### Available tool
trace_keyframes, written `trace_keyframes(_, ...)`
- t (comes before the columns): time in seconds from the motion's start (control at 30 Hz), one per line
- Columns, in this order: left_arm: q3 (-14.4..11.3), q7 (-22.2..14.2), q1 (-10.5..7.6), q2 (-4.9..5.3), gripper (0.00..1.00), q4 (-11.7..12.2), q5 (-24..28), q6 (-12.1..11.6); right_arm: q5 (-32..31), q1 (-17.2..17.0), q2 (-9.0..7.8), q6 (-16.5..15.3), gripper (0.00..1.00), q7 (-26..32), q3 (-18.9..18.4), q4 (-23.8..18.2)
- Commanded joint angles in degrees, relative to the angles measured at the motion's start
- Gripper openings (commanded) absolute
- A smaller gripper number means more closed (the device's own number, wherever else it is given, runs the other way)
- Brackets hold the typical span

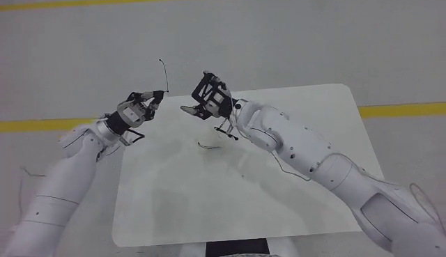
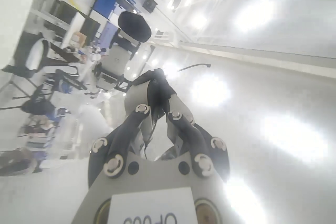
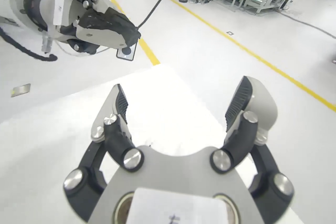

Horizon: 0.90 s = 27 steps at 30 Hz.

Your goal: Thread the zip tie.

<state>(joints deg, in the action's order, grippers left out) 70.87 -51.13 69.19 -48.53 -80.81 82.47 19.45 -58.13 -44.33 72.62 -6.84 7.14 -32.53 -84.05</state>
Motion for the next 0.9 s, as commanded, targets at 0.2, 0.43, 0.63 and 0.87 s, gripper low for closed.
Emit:
trace_keyframes(0.2,-1.0,2.7,0.67,-0.87,0.0,-1.0,3.8,-0.6,-3.1,-2.4,0.9,5.6,1.0,-6.0,-0.8,-0.2)
trace_keyframes(0.43,-1.0,4.6,1.13,-1.29,0.0,-1.4,6.8,-0.6,-7.7,-4.1,1.22,8.3,1.0,-8.0,-1.3,-0.9)
trace_keyframes(0.63,1.1,4.2,2.5,-3.11,0.0,-0.8,7.5,0.0,-10.1,-5.1,2.32,9.5,0.8,-10.4,-1.6,-0.8)
trace_keyframes(0.87,1.2,4.2,2.71,-3.49,0.0,-1.0,7.5,0.0,-11.0,-5.2,3.9,8.6,0.39,-11.5,-1.5,0.5)
